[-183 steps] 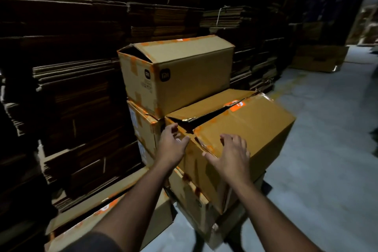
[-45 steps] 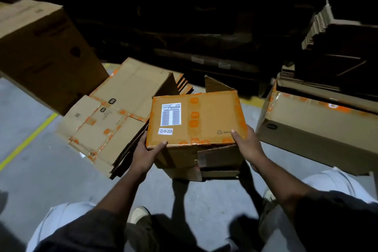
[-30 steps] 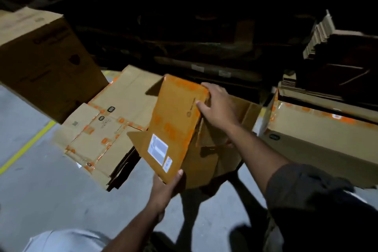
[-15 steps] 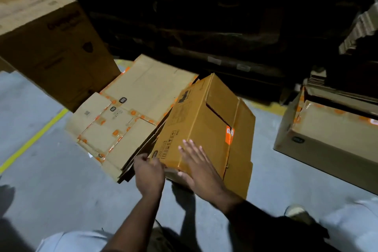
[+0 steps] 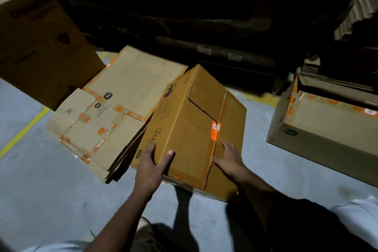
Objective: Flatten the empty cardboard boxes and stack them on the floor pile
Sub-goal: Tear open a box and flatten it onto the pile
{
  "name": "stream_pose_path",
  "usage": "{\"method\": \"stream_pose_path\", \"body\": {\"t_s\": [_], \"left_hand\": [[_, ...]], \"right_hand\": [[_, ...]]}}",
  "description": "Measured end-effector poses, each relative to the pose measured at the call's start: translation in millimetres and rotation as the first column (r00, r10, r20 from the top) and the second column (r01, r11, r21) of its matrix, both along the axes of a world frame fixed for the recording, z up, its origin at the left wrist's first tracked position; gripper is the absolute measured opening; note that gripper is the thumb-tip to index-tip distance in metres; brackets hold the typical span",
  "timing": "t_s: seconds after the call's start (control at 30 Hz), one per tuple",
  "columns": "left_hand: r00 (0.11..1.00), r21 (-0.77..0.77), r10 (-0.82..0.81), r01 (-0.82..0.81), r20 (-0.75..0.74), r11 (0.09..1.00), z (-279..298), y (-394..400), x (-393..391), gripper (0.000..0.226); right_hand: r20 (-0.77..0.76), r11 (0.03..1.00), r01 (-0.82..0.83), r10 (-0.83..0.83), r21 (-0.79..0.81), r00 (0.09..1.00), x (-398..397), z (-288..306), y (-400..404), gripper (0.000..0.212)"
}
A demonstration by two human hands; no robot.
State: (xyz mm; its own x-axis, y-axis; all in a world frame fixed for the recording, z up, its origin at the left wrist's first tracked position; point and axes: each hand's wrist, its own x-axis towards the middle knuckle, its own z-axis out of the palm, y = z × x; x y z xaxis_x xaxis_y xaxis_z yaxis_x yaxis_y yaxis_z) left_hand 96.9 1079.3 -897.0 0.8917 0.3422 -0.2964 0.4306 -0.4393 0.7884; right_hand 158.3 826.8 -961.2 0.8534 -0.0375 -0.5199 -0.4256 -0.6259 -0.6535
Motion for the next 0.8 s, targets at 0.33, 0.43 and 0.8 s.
{"method": "stream_pose_path", "body": {"t_s": [0.33,0.43,0.8], "left_hand": [[0.997,0.037,0.051,-0.054,0.056,0.998,7,9,-14,0.083],[0.992,0.16,0.062,-0.079,0.112,0.984,10,2,-14,0.081],[0.828,0.732,-0.554,0.429,-0.084,0.529,35,-40,-35,0.13]], "right_hand": [[-0.01,0.988,-0.102,0.104,0.116,0.995,11,-6,-15,0.067],[0.105,0.991,-0.131,0.128,0.018,0.986,8,36,-7,0.038],[0.455,0.883,-0.238,0.42,-0.404,0.786,31,135,11,0.028]]}}
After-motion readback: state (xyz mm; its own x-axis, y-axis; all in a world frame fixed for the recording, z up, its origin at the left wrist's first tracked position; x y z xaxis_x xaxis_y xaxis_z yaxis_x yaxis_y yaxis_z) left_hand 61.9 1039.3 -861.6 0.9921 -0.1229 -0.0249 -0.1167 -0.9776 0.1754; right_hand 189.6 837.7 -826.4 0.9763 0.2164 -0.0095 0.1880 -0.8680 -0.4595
